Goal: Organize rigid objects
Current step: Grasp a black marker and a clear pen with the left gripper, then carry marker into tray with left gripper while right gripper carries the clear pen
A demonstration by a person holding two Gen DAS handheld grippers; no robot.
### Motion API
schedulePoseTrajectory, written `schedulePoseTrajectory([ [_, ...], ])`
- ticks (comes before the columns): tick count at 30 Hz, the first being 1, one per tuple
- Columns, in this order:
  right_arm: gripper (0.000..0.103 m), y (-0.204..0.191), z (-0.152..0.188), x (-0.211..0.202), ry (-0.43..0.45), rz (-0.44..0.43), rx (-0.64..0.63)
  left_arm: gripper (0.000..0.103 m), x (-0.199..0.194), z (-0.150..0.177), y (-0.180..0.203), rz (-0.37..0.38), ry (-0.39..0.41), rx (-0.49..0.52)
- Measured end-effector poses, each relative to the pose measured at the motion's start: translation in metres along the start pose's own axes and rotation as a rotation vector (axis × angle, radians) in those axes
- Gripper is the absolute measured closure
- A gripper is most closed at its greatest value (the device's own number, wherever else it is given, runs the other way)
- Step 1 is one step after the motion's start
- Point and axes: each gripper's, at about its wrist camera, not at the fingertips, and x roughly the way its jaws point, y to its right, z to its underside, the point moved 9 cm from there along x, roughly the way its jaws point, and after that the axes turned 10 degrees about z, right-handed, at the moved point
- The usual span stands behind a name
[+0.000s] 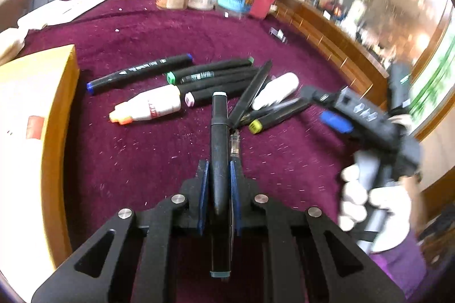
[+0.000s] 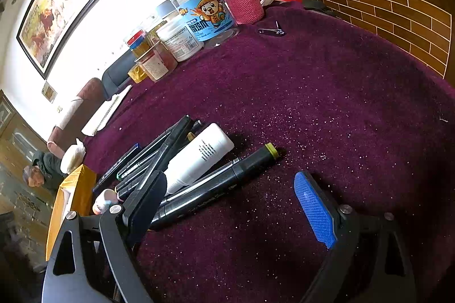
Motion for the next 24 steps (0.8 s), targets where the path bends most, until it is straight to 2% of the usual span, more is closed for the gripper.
schedulePoseTrajectory([
  [3, 0.015, -0.005, 0.003, -0.001, -0.028, 0.018, -0.032, 0.091, -0.024, 0.000, 0.001, 0.054, 0.057, -0.043],
  [6, 0.016, -0.030, 0.025, -0.013, -0.107, -0.066, -0.068, 0.091, -0.047, 0.000, -0.003, 0.096, 0.100, -0.082],
  [10, 0.018, -0.080, 0.066, -0.023, -0.170, -0.069, -0.241, 0.091, -0.068, 0.003, -0.019, 0.094, 0.136, -0.128],
  [12, 0.028, -0.103, 0.085, -0.018, -0.211, -0.057, -0.308, 0.091, -0.076, 0.005, -0.028, 0.091, 0.152, -0.150],
  [13, 0.028, -0.110, 0.090, -0.015, -0.215, -0.038, -0.333, 0.091, -0.081, 0.006, -0.034, 0.089, 0.162, -0.164],
  [14, 0.034, -0.116, 0.093, -0.013, -0.191, 0.008, -0.372, 0.091, -0.086, 0.009, -0.040, 0.086, 0.167, -0.172],
  [16, 0.038, -0.126, 0.098, -0.009, -0.184, 0.068, -0.426, 0.091, -0.095, 0.013, -0.050, 0.079, 0.180, -0.192],
  [17, 0.044, -0.129, 0.099, -0.007, -0.176, 0.107, -0.450, 0.091, -0.099, 0.016, -0.054, 0.075, 0.185, -0.199],
  [18, 0.057, -0.131, 0.100, -0.005, -0.158, 0.149, -0.483, 0.091, -0.103, 0.017, -0.059, 0.069, 0.193, -0.210],
  [19, 0.061, -0.132, 0.102, -0.004, -0.128, 0.193, -0.527, 0.091, -0.109, 0.018, -0.066, 0.065, 0.205, -0.226],
  [20, 0.075, -0.136, 0.105, -0.006, -0.114, 0.175, -0.542, 0.091, -0.112, 0.018, -0.071, 0.063, 0.214, -0.238],
  [21, 0.085, -0.138, 0.106, -0.009, -0.113, 0.157, -0.548, 0.091, -0.116, 0.019, -0.077, 0.060, 0.223, -0.249],
  [24, 0.093, -0.135, 0.110, -0.013, -0.135, 0.113, -0.518, 0.091, -0.132, 0.020, -0.093, 0.049, 0.255, -0.283],
])
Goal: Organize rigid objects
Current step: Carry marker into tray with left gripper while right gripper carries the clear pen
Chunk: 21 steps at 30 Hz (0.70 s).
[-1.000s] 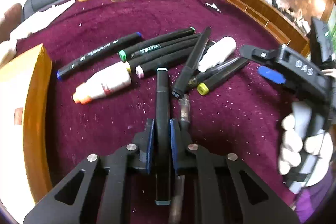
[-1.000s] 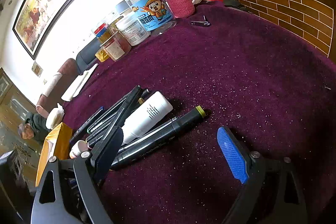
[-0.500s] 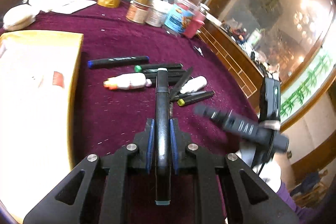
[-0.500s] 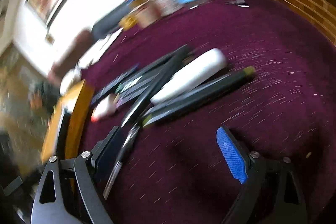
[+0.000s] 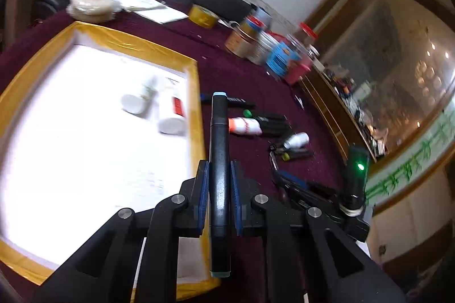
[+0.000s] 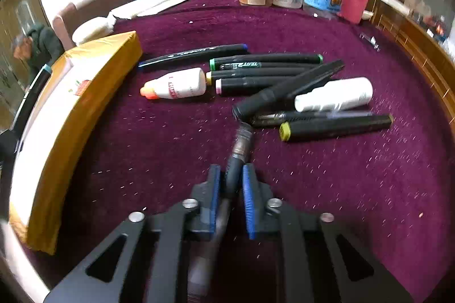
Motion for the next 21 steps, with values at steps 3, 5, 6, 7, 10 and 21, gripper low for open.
schedulePoseTrajectory([
  [3, 0.093, 0.002, 0.001, -0.006, -0.029, -0.133, 0.080, 0.091, -0.009, -0.009, -0.015, -0.023, 0.027, -0.020],
  [5, 0.093, 0.003, 0.000, -0.014, -0.028, -0.205, 0.122, 0.091, -0.010, -0.013, -0.024, -0.036, 0.028, -0.039],
  [6, 0.093, 0.002, -0.001, -0.018, -0.031, -0.244, 0.143, 0.091, -0.010, -0.015, -0.030, -0.046, 0.026, -0.049],
  [7, 0.093, -0.001, -0.001, -0.021, -0.032, -0.273, 0.156, 0.091, -0.011, -0.017, -0.036, -0.057, 0.022, -0.057],
  [10, 0.093, -0.013, -0.011, -0.034, -0.031, -0.385, 0.191, 0.091, -0.010, -0.025, -0.054, -0.112, 0.010, -0.071],
  [21, 0.093, -0.110, -0.060, -0.055, -0.093, -0.619, 0.150, 0.091, 0.017, -0.063, -0.107, -0.219, -0.069, -0.114],
])
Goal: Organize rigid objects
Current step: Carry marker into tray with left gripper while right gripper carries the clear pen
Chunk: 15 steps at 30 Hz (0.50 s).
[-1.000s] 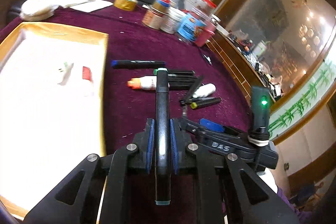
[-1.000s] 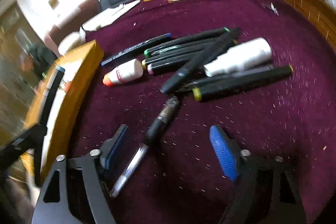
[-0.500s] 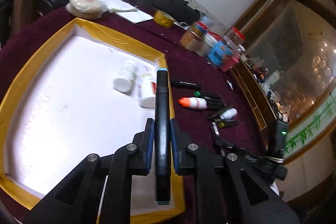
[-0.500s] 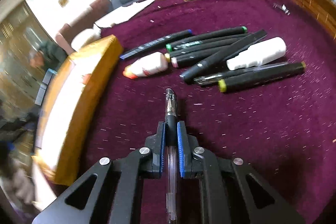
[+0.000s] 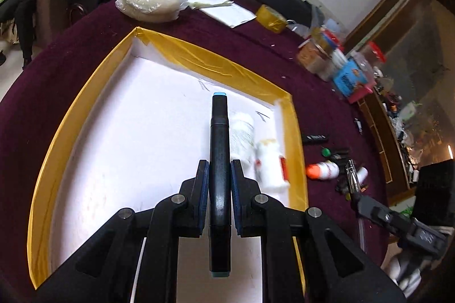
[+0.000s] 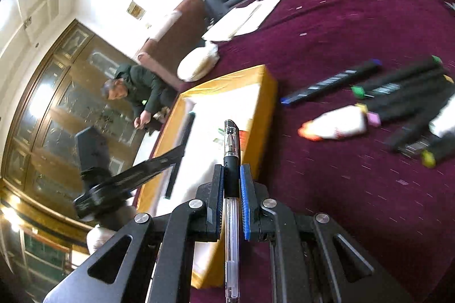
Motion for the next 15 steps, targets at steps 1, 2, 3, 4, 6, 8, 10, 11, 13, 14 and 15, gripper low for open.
schedulePoseTrajectory([
  [1, 0.093, -0.009, -0.003, 0.010, -0.010, 0.004, -0.011, 0.091, 0.004, -0.003, -0.004, -0.009, -0.008, -0.005],
  [2, 0.093, -0.015, -0.006, 0.018, -0.021, 0.003, -0.015, 0.091, 0.009, -0.006, -0.008, -0.020, -0.017, -0.010],
  [3, 0.093, -0.024, -0.009, 0.028, -0.038, -0.004, -0.013, 0.091, 0.012, -0.009, -0.011, -0.032, -0.023, -0.016],
  [4, 0.093, -0.032, -0.011, 0.038, -0.058, -0.016, -0.002, 0.091, 0.014, -0.011, -0.015, -0.040, -0.027, -0.021],
  [6, 0.093, -0.042, -0.015, 0.055, -0.087, -0.034, 0.017, 0.091, 0.016, -0.014, -0.022, -0.055, -0.030, -0.033],
  [8, 0.093, -0.053, -0.018, 0.075, -0.118, -0.046, 0.033, 0.091, 0.016, -0.016, -0.029, -0.056, -0.032, -0.058],
  [10, 0.093, -0.061, -0.019, 0.093, -0.144, -0.047, 0.043, 0.091, 0.014, -0.016, -0.034, -0.052, -0.025, -0.078],
  [11, 0.093, -0.065, -0.020, 0.101, -0.154, -0.044, 0.047, 0.091, 0.010, -0.016, -0.035, -0.044, -0.017, -0.087],
  [13, 0.093, -0.070, -0.022, 0.115, -0.165, -0.030, 0.046, 0.091, 0.003, -0.017, -0.036, -0.028, 0.002, -0.092],
  [14, 0.093, -0.072, -0.023, 0.120, -0.167, -0.017, 0.040, 0.091, -0.004, -0.017, -0.036, -0.022, 0.017, -0.089],
  [15, 0.093, -0.073, -0.024, 0.126, -0.168, -0.003, 0.035, 0.091, -0.009, -0.018, -0.035, -0.017, 0.030, -0.088],
])
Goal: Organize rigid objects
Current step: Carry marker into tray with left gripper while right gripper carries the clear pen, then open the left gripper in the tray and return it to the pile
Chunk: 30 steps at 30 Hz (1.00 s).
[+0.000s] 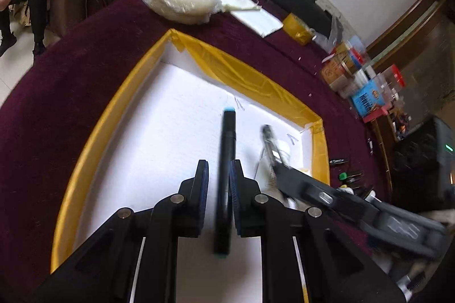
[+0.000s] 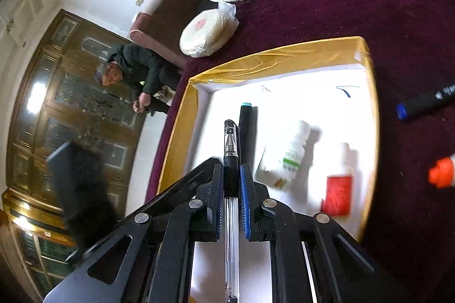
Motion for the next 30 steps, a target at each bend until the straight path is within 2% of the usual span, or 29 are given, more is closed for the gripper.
schedulePoseTrajectory([
  [3, 0.092, 0.004, -0.007, 0.005, 0.011, 0.053, -0.016, 0.090, -0.019, 0.000, 0.003, 0.020, 0.044, 0.002],
  [7, 0.090, 0.015, -0.016, 0.001, 0.049, 0.129, -0.033, 0.080, -0.037, 0.001, 0.008, 0.020, 0.091, 0.019],
  [9, 0.079, 0.017, -0.019, -0.005, 0.063, 0.134, -0.043, 0.071, -0.042, 0.003, 0.013, 0.026, 0.105, 0.028],
  [11, 0.074, 0.017, -0.023, -0.020, 0.103, 0.146, -0.068, 0.064, -0.046, 0.005, 0.019, 0.029, 0.116, 0.041],
  [14, 0.074, 0.015, -0.027, -0.046, 0.166, 0.153, -0.111, 0.063, -0.050, 0.010, 0.030, 0.025, 0.123, 0.074],
  [16, 0.073, 0.019, -0.026, -0.077, 0.245, 0.189, -0.152, 0.062, -0.051, 0.014, 0.040, 0.028, 0.124, 0.094],
  [17, 0.069, 0.023, -0.025, -0.097, 0.307, 0.224, -0.181, 0.060, -0.051, 0.018, 0.047, 0.034, 0.122, 0.107],
  [19, 0.045, 0.035, -0.020, -0.133, 0.427, 0.294, -0.224, 0.053, -0.047, 0.025, 0.061, 0.044, 0.115, 0.130],
  [20, 0.025, 0.046, -0.016, -0.153, 0.496, 0.341, -0.229, 0.051, -0.044, 0.030, 0.071, 0.050, 0.108, 0.147],
  [21, 0.016, 0.061, -0.014, -0.170, 0.558, 0.380, -0.213, 0.049, -0.040, 0.034, 0.079, 0.056, 0.099, 0.161],
  [23, 0.016, 0.103, -0.010, -0.196, 0.622, 0.434, -0.133, 0.049, -0.030, 0.045, 0.099, 0.074, 0.067, 0.197],
  [27, 0.016, 0.204, -0.001, -0.213, 0.567, 0.434, 0.109, 0.049, -0.001, 0.071, 0.141, 0.095, -0.014, 0.286],
  [30, 0.016, 0.267, 0.009, -0.223, 0.574, 0.447, 0.239, 0.049, 0.020, 0.086, 0.168, 0.103, -0.061, 0.350],
])
